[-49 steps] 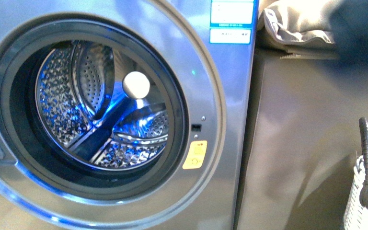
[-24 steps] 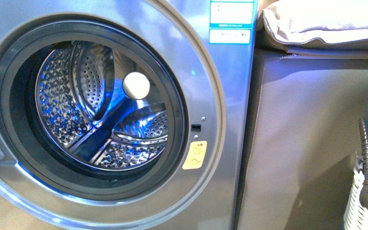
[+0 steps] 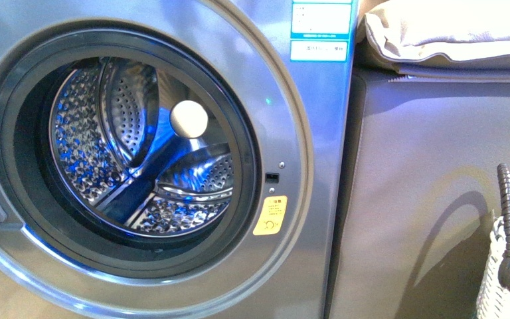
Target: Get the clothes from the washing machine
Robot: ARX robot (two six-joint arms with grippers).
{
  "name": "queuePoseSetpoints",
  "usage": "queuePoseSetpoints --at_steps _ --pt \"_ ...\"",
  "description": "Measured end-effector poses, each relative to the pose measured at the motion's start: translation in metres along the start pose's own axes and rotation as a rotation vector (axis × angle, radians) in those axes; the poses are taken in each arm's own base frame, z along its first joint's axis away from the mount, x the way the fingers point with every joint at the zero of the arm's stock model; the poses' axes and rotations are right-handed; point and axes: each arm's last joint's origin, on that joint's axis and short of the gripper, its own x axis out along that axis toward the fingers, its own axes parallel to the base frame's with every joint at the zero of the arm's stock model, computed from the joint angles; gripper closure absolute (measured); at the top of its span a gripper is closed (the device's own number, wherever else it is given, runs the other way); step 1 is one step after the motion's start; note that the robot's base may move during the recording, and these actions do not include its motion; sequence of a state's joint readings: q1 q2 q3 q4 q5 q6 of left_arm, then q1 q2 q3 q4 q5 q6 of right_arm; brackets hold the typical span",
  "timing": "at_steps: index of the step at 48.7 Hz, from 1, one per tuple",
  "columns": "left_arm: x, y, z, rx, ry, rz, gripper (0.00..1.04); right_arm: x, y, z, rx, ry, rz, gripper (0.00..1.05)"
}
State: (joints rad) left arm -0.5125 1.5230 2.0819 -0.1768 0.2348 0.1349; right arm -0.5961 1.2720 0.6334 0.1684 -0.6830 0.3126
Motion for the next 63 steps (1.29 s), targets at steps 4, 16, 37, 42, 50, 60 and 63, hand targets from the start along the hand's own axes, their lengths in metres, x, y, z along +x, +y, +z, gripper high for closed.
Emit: queuePoseSetpoints --at_steps 4,16,37,42,50,60,63 --pt "0.000 0.000 0.000 0.000 0.000 0.000 0.07 -0.013 0.024 0.018 -0.064 -0.092 0.061 0.08" --pt "0.000 0.000 0.000 0.000 0.000 0.000 0.07 -0.063 0.109 0.053 -0.379 -0.492 0.232 0.08" --pt "0.000 0.000 0.000 0.000 -0.001 0.000 0.07 -0.108 0.129 -0.041 -0.560 -0.403 -0.024 0.52" --pt "0.000 -0.001 0.004 -0.048 0.047 0.100 0.07 -0.097 0.120 -0.064 -0.567 -0.383 -0.063 0.69" --pt "-0.014 0.011 0.015 -0.077 0.106 0.403 0.07 -0.093 0.110 -0.090 -0.585 -0.397 -0.024 1.02" --pt "-0.070 0.017 0.024 -0.049 0.100 0.568 0.07 -0.086 0.095 -0.112 -0.586 -0.385 -0.028 1.02" --pt "-0.088 0.014 0.020 -0.056 0.107 0.593 0.07 -0.086 0.093 -0.115 -0.587 -0.388 -0.027 1.02"
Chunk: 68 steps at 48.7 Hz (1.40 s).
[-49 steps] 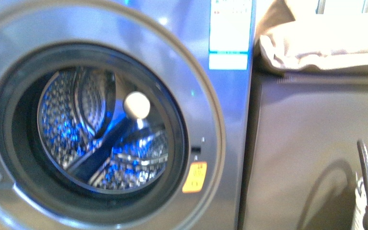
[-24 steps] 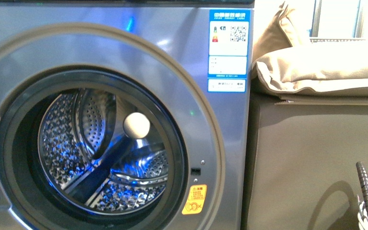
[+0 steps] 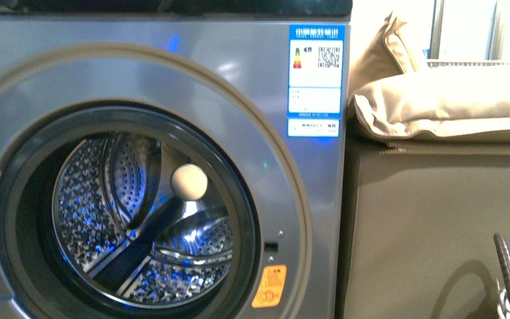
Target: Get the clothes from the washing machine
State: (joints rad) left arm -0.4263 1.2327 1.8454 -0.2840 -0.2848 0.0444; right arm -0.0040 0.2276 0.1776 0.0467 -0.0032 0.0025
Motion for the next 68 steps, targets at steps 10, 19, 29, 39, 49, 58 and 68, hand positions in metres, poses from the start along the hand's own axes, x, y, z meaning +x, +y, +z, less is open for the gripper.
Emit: queuePoseSetpoints --at_steps 10,19,29,39,49,58,68 --pt "-0.042 0.010 -0.034 -0.005 0.064 0.018 0.07 -0.010 0.000 -0.012 0.000 -0.006 0.000 1.02" --pt "-0.079 0.022 -0.077 0.049 0.241 0.109 0.26 -0.009 0.000 -0.024 0.000 0.004 0.000 1.02" --pt "-0.133 0.047 -0.192 0.063 0.275 0.123 0.73 -0.010 0.000 -0.031 0.000 0.000 -0.001 1.02" --pt "-0.158 0.060 -0.260 0.068 0.316 0.123 1.01 -0.010 0.000 -0.042 0.000 -0.005 -0.002 1.02" --pt "-0.172 0.072 -0.289 0.064 0.315 0.102 1.01 -0.009 0.000 -0.046 0.000 -0.001 -0.002 1.02" --pt "-0.188 0.077 -0.308 0.068 0.330 0.136 1.01 -0.009 0.000 -0.046 0.000 -0.001 -0.001 1.02" --pt "-0.196 0.077 -0.322 0.069 0.316 0.132 1.01 -0.009 0.000 -0.046 0.000 -0.001 -0.002 1.02"
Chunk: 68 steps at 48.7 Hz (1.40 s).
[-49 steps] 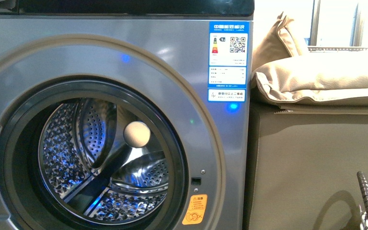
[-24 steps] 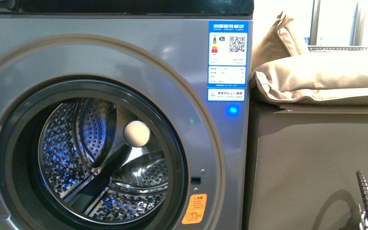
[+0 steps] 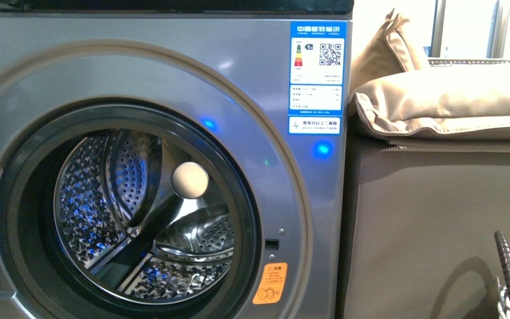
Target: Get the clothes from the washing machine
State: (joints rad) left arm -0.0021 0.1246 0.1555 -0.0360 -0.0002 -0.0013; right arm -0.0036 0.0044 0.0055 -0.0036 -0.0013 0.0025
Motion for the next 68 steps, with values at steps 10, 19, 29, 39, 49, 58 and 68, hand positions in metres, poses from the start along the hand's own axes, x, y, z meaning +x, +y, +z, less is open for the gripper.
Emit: queuePoseSetpoints --at_steps 10,19,29,39,49,58,68 --pt "0.000 0.000 -0.013 0.000 0.001 0.000 1.01 0.000 0.000 0.000 0.000 0.000 0.000 1.02" --pt "0.000 0.000 -0.021 0.000 0.000 0.000 1.01 0.000 0.000 0.000 0.000 0.000 0.000 1.02" --pt "0.000 0.000 -0.027 0.000 0.002 0.000 1.01 0.000 0.000 0.000 0.000 0.000 0.000 1.02" --pt "0.000 0.000 -0.038 0.000 -0.002 0.000 1.01 0.000 0.000 0.000 0.000 0.000 0.000 1.02" --pt "0.000 0.000 -0.038 0.000 -0.005 0.000 1.01 0.000 0.000 0.000 0.000 0.000 0.000 1.02" --pt "0.000 0.000 -0.038 0.000 -0.005 0.000 0.77 0.000 0.000 0.000 -0.002 0.000 0.000 0.72" --pt "0.000 0.000 -0.038 0.000 -0.005 0.000 0.28 0.000 0.000 0.000 -0.002 0.000 0.000 0.23"
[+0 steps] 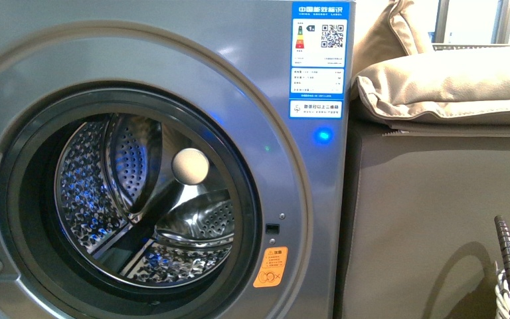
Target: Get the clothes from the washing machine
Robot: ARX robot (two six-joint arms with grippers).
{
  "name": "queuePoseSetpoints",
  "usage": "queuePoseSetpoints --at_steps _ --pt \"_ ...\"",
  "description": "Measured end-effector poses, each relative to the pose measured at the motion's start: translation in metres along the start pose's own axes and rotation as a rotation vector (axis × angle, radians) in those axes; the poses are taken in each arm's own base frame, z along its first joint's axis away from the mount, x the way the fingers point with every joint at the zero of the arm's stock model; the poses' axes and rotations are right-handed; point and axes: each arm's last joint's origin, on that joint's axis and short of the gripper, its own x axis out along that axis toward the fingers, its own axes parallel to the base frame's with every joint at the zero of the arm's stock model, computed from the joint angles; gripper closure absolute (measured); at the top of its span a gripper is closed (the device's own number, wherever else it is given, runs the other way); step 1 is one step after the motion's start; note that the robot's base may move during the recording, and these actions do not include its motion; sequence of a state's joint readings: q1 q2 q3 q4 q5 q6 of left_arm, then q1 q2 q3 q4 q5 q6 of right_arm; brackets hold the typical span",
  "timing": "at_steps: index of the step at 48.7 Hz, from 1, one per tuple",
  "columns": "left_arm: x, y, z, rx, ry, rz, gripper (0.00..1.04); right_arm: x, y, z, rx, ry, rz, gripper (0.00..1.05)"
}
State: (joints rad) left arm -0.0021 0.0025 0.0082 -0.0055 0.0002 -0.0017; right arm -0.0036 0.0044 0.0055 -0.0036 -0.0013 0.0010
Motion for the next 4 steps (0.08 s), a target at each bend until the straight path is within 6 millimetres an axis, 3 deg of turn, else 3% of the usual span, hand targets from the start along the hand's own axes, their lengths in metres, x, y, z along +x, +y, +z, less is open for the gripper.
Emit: queuePoseSetpoints --at_steps 4 --pt "0.0000 0.0000 0.0000 0.000 0.000 0.000 0.12 0.0000 0.0000 0.0000 0.000 0.000 0.000 0.09"
